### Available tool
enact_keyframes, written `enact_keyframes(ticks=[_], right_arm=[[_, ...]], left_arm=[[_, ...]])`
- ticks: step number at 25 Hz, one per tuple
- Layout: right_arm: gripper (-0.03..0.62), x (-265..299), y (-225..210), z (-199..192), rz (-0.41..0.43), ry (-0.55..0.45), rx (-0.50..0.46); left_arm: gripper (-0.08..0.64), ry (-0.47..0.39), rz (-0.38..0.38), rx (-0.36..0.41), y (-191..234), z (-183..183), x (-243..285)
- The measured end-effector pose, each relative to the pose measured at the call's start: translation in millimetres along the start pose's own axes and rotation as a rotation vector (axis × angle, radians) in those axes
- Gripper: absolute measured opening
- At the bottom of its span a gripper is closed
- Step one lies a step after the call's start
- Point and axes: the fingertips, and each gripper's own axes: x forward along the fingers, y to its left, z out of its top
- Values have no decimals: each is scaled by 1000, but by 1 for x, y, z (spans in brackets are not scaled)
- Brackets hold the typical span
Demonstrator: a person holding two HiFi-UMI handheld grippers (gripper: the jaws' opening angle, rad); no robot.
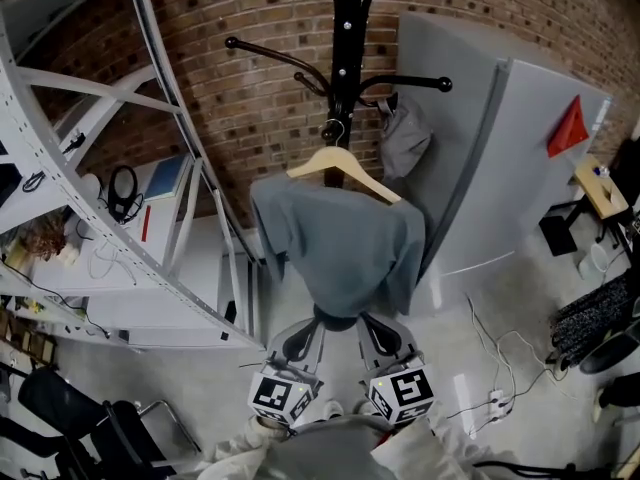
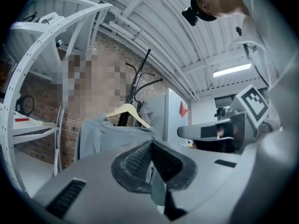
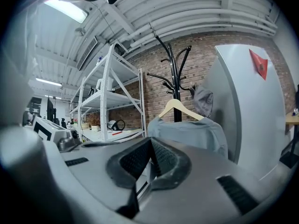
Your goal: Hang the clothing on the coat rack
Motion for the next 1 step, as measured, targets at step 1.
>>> enact_keyframes(ticks=[1], right_arm=[[23,-3,-2,1,1,0,0]], left_arm=[[8,0,-4,0,-4,-2,1]])
